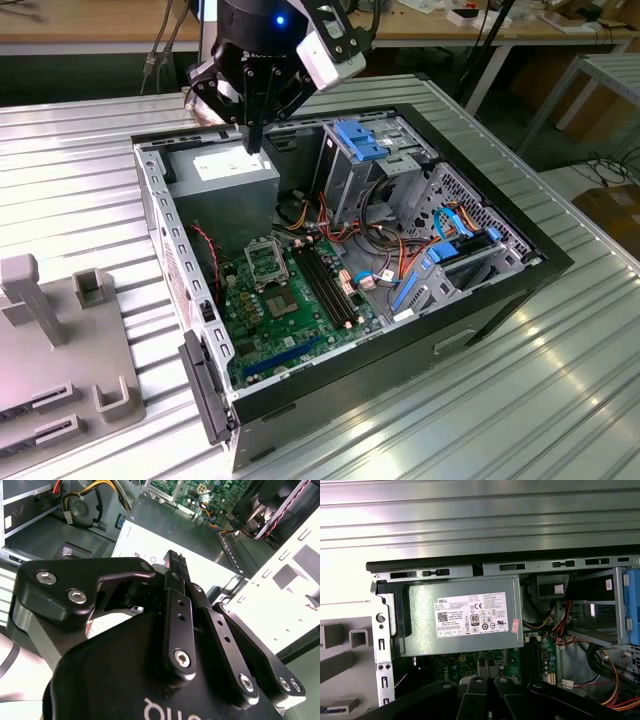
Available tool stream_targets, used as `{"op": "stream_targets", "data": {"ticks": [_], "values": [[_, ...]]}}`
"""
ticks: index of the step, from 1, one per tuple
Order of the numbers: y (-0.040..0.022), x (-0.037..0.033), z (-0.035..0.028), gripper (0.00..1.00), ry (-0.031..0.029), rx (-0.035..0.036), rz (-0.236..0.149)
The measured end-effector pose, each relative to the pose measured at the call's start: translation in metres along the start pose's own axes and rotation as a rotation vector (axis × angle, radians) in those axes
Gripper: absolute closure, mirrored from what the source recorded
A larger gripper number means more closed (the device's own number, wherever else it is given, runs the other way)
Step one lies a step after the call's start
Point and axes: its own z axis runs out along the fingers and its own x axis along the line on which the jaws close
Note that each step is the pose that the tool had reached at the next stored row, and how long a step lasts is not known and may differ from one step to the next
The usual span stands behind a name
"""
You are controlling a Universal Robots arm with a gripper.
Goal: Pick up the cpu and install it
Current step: 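Reach for the cpu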
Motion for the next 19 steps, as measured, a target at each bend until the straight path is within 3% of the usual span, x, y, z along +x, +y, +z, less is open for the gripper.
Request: {"op": "stream_targets", "data": {"ticks": [13,15,19], "values": [[-0.0002,0.0016,0.0015,0.89,0.0034,0.0003,0.0],[-0.0006,0.0051,0.0039,0.89,0.0058,0.0005,0.0],[-0.0006,0.0057,0.0043,0.89,0.0062,0.0005,0.0]]}}
